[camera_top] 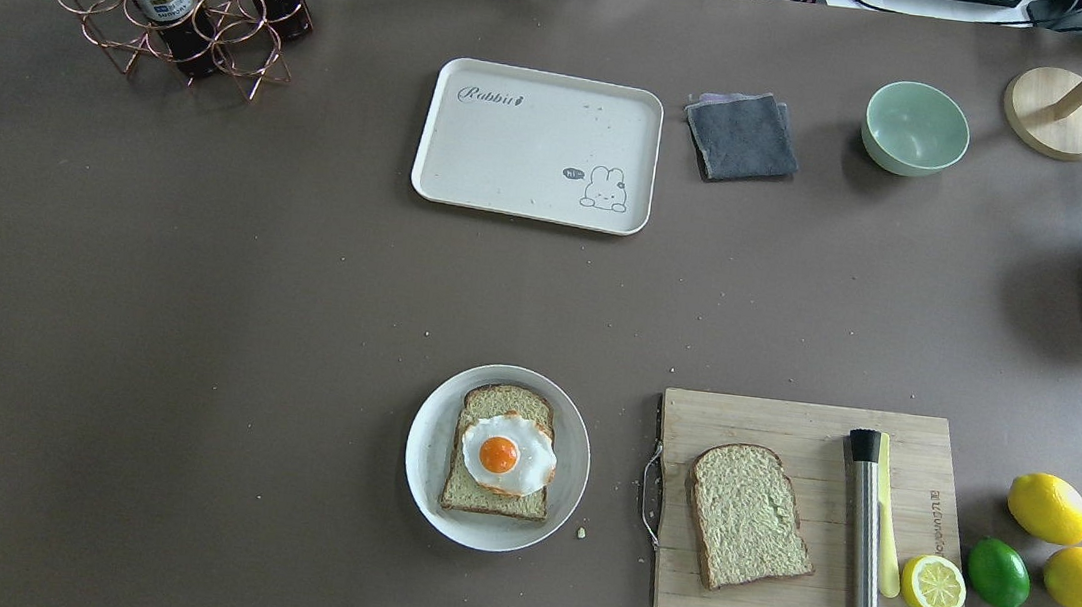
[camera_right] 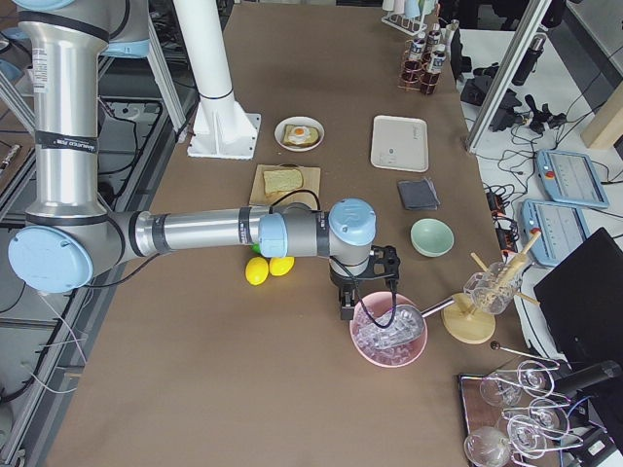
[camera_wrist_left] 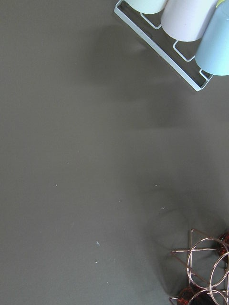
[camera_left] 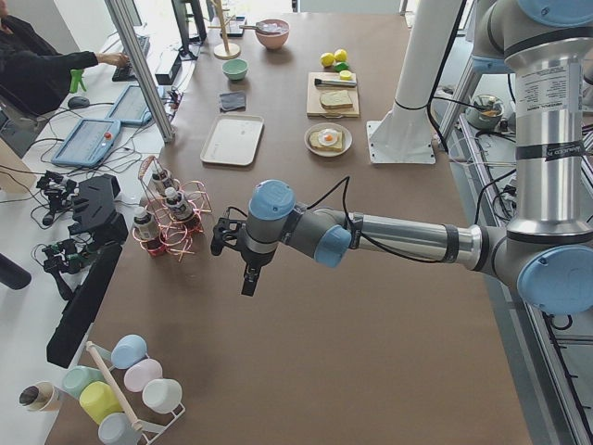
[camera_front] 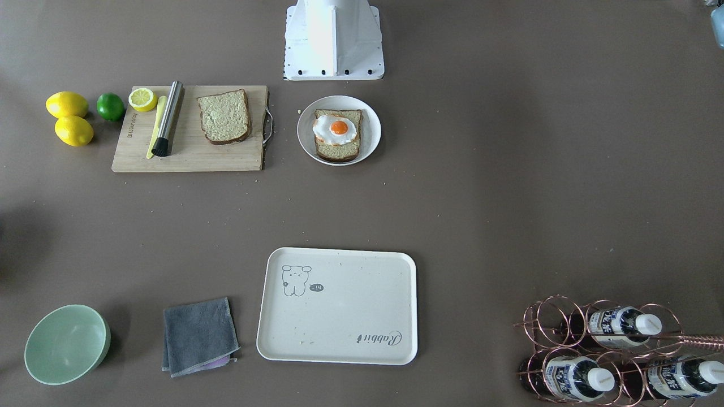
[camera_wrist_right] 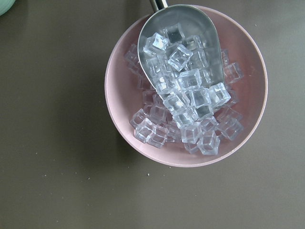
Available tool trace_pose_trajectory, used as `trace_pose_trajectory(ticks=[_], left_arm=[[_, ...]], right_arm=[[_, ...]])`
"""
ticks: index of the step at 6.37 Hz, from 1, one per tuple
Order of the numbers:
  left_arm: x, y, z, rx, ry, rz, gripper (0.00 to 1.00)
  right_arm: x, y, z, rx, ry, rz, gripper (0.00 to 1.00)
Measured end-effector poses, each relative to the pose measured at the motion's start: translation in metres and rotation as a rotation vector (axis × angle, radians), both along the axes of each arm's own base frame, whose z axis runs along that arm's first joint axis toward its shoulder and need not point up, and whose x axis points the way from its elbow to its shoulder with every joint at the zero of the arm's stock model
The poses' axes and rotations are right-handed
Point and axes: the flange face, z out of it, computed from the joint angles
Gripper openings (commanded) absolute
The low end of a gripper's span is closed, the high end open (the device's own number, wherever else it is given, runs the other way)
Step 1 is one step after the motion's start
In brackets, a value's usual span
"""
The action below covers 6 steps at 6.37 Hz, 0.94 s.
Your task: Make sandwich and place on tray
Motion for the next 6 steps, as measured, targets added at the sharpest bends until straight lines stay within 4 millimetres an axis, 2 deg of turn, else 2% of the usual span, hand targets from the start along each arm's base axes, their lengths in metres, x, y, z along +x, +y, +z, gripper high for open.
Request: trace_pose_trajectory(ticks=[6], left_arm=[[0.0003,-0.0005,-0.0019,0.017,0.001,0.003,0.97]], right_arm=[[-0.0006,-0.0034,-0.0056,0.013,-0.002,-0.002,1.00]])
